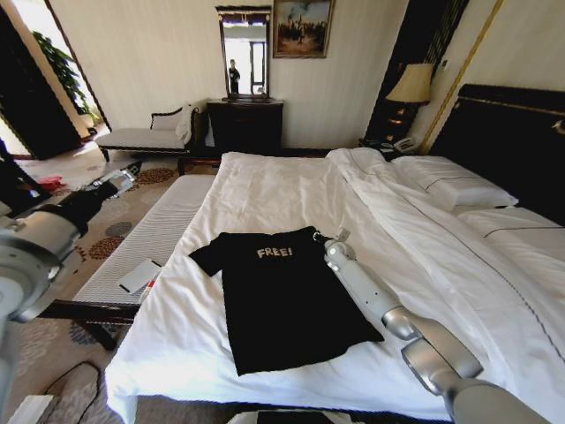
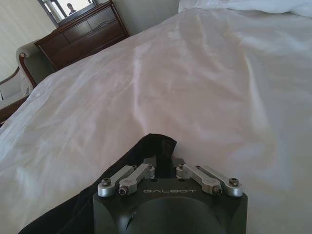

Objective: Fold the clothes on the bed.

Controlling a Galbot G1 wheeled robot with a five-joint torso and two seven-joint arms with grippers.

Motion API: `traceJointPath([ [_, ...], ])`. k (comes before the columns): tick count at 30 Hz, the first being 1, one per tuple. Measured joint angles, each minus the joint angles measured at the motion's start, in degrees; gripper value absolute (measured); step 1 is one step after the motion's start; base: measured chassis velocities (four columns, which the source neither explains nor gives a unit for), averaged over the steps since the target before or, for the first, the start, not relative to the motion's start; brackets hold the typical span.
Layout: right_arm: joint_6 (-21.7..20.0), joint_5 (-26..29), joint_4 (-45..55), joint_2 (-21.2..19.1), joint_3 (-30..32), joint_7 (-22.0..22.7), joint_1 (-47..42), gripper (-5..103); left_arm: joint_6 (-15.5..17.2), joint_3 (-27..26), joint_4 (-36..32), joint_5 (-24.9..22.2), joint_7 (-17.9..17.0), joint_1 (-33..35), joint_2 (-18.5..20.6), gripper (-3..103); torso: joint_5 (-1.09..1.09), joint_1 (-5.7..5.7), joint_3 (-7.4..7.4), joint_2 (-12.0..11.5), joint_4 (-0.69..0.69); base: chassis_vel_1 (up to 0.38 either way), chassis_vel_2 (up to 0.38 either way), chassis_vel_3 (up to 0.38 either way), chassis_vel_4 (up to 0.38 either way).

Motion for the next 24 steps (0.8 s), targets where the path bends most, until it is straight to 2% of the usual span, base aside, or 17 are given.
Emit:
traceJointPath([
  [2,0.1,-0.2,-0.1,0.0,-0.2,-0.4,0.3,8,0.0,-0.3,0.0,0.0,0.0,0.2,0.0,100,0.00,0.00,0.00,0.0,0.00,0.000,0.000,0.000,0.000],
  [6,0.3,-0.9,0.1,-0.9,-0.6,-0.8,0.7,1,0.0,-0.6,0.1,0.0,0.0,0.2,0.0,100,0.00,0.00,0.00,0.0,-0.01,0.000,0.000,0.000,0.000],
  [15,1.2,-7.5,-1.5,-3.3,-2.6,-3.4,4.0,0,0.0,0.5,0.3,1.3,0.2,0.1,-1.2,100,0.00,0.00,0.00,0.0,-0.03,0.000,0.000,0.000,0.000],
  [22,1.4,-11.7,-6.4,-1.9,-4.0,-4.2,6.8,-3,-0.1,0.3,0.1,1.5,0.3,0.6,-1.4,100,0.00,0.00,0.00,0.0,0.00,0.000,0.000,0.000,0.000],
  [24,1.4,-13.6,-8.4,-1.4,-4.6,-4.4,7.6,1,-0.1,0.1,0.1,1.5,0.3,0.8,-1.4,100,0.00,0.00,0.00,0.0,0.00,0.000,0.000,0.000,0.000],
])
